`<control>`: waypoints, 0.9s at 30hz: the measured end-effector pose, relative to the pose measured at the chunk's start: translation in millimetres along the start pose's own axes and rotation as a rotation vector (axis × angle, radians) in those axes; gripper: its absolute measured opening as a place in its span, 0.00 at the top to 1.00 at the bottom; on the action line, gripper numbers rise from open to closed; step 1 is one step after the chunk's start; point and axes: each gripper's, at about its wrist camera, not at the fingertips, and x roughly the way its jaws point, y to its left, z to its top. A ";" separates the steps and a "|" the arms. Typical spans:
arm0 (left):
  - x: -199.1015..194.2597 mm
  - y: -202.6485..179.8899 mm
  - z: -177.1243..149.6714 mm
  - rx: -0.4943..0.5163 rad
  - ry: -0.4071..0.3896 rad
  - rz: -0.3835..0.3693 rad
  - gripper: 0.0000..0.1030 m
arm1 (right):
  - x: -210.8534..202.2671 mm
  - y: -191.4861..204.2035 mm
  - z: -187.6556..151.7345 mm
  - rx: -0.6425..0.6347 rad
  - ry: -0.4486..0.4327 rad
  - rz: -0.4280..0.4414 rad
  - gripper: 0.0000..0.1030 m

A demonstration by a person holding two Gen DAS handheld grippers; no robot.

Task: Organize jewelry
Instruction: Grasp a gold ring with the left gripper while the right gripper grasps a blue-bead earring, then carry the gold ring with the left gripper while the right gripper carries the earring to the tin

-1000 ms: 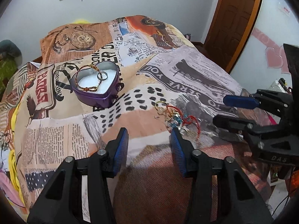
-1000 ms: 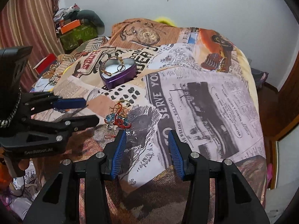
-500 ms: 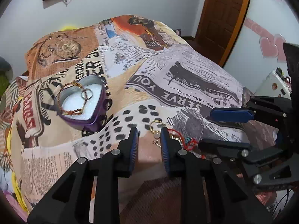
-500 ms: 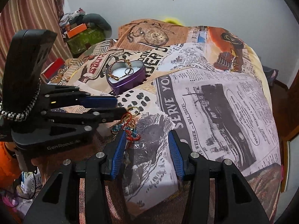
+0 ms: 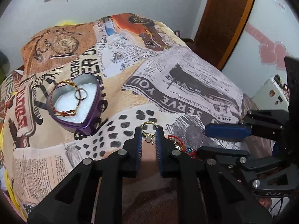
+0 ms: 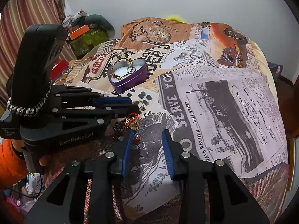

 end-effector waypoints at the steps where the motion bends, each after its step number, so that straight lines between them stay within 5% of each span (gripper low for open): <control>1: -2.1 0.7 -0.6 -0.005 -0.005 0.004 0.87 | -0.3 0.8 0.1 -0.003 0.000 0.003 0.73; 12: -38.3 20.3 -16.6 -0.055 -0.053 0.015 0.87 | 9.3 17.1 6.3 -0.051 0.023 0.026 0.74; 15: -42.1 21.9 -25.3 -0.060 -0.049 0.023 0.87 | 15.1 21.1 4.8 -0.068 0.045 0.016 0.89; 27: -51.6 19.3 -37.8 -0.084 -0.061 0.009 0.87 | -5.1 22.2 6.7 -0.047 -0.019 -0.011 0.95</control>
